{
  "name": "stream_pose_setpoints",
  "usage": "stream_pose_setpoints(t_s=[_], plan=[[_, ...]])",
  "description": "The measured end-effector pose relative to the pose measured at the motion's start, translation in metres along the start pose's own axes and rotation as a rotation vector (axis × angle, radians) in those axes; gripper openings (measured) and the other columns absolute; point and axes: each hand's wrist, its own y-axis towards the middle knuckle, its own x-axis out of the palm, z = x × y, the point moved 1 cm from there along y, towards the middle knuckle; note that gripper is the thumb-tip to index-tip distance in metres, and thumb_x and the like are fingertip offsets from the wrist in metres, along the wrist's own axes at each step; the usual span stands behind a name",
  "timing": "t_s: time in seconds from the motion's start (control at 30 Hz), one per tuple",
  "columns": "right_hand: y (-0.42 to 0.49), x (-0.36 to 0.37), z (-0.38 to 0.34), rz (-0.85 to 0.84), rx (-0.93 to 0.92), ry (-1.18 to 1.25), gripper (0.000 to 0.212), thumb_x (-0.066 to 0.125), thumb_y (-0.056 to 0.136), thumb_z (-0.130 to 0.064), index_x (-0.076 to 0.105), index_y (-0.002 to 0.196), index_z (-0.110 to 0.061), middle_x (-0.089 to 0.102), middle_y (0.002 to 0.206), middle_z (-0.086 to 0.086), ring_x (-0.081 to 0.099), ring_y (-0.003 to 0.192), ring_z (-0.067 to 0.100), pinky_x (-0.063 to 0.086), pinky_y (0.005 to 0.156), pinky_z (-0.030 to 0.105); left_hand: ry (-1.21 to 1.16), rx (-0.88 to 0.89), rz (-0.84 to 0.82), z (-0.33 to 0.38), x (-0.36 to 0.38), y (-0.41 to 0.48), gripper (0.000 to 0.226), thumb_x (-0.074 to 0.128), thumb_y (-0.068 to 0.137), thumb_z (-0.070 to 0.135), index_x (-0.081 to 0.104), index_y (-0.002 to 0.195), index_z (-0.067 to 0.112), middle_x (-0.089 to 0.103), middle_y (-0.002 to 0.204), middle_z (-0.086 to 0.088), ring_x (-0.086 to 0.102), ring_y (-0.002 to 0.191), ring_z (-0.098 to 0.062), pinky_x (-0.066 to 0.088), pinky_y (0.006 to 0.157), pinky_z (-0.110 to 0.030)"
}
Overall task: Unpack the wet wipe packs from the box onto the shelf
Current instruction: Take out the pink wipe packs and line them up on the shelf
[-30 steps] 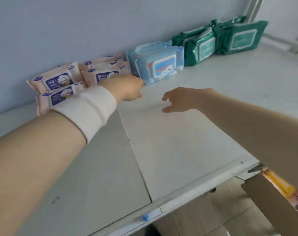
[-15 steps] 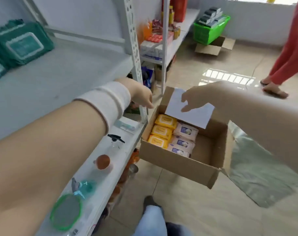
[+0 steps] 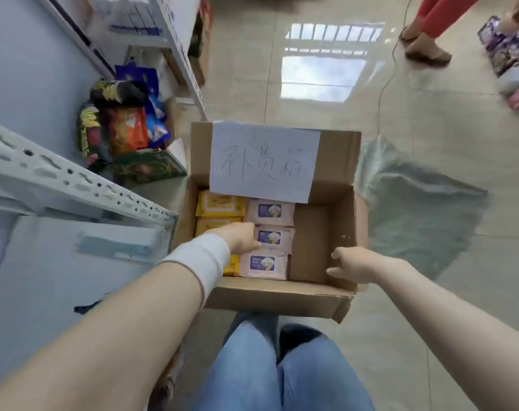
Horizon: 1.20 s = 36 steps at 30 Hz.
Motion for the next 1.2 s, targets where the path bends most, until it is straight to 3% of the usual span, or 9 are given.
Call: stream_pose_setpoints(t_s=[0.1,0.3,0.43,0.63,0.73,0.87,1.0,1.1,1.2], plan=[[0.074,0.046,0.005,-0.070,-0.008,0.144,0.060,0.048,0.092,-0.044,0.031,0.143,-0.016,0.044,0.143,0.007,0.045,0.129,0.026,0.040,0.104,0.036,-0.240,-0.082,-0.055,0.003,0.034,0.082,0.063,0.047,0.094,0.040,0.026,0.145,0.009,0.037,0.148,-0.012,0.040,0.133,-0.028,0.035,0.107,-0.038],[0.238,0.100,-0.003,-0.029,0.050,0.580,0.065,0.048,0.093,-0.042,0.026,0.146,-0.010,0.041,0.146,0.012,0.041,0.133,0.027,0.035,0.105,0.033,-0.658,-0.336,0.248,-0.007,0.080,0.253,0.075,0.054,0.091,0.038,0.015,0.147,0.006,0.029,0.148,-0.020,0.034,0.135,-0.035,0.033,0.110,-0.041],[0.316,0.116,-0.013,0.017,0.112,0.918,0.061,0.050,0.093,-0.039,0.031,0.143,-0.009,0.044,0.144,0.010,0.044,0.130,0.028,0.037,0.101,0.032,-0.770,-0.461,0.415,-0.010,0.102,0.312,0.096,0.053,0.087,0.050,-0.009,0.149,0.009,0.013,0.153,-0.021,0.028,0.138,-0.036,0.030,0.110,-0.038],[0.358,0.122,-0.028,0.122,0.144,1.363,0.067,0.074,0.070,-0.040,0.049,0.126,-0.013,0.062,0.117,0.003,0.063,0.104,0.021,0.055,0.087,0.041,-0.855,-0.544,0.738,-0.007,0.111,0.315,0.087,0.067,0.080,0.041,0.017,0.146,0.012,0.021,0.143,-0.016,0.032,0.130,-0.032,0.029,0.109,-0.034],[0.356,0.116,-0.033,0.054,0.184,1.414,0.054,0.075,0.074,-0.032,0.054,0.119,-0.011,0.064,0.110,0.002,0.062,0.094,0.017,0.052,0.079,0.029,-0.791,-0.552,0.645,-0.009,0.110,0.317,0.078,0.066,0.079,0.048,0.031,0.137,0.009,0.028,0.140,-0.016,0.034,0.127,-0.032,0.033,0.103,-0.034],[0.354,0.108,-0.029,-0.098,0.240,1.352,0.048,0.067,0.083,-0.033,0.055,0.123,-0.008,0.062,0.124,0.009,0.060,0.109,0.025,0.045,0.082,0.027,-0.816,-0.511,0.562,-0.010,0.102,0.323,0.076,0.071,0.069,0.055,0.048,0.125,0.009,0.054,0.128,-0.012,0.052,0.119,-0.031,0.047,0.089,-0.034],[0.356,0.104,-0.028,-0.151,0.259,1.357,0.046,0.068,0.082,-0.035,0.057,0.119,-0.009,0.063,0.118,0.007,0.062,0.085,0.017,0.047,0.078,0.025,-0.726,-0.289,0.509,-0.004,0.089,0.318,0.048,0.068,0.080,0.040,0.052,0.112,0.009,0.058,0.107,-0.008,0.054,0.096,-0.022,0.037,0.064,-0.024],[0.354,0.106,-0.030,-0.134,0.299,1.409,0.048,0.070,0.081,-0.031,0.057,0.121,-0.007,0.063,0.120,0.009,0.062,0.098,0.021,0.048,0.081,0.027,-0.741,-0.205,0.462,-0.002,0.084,0.317,0.043,0.068,0.082,0.036,0.056,0.112,0.007,0.063,0.108,-0.010,0.056,0.094,-0.018,0.039,0.070,-0.023],[0.350,0.106,-0.033,-0.138,0.307,1.458,0.048,0.070,0.081,-0.030,0.057,0.122,-0.007,0.063,0.119,0.009,0.060,0.095,0.020,0.045,0.076,0.026,-0.815,-0.186,0.393,0.003,0.078,0.316,0.050,0.068,0.082,0.033,0.051,0.121,0.006,0.060,0.113,-0.008,0.055,0.099,-0.020,0.041,0.078,-0.026]])
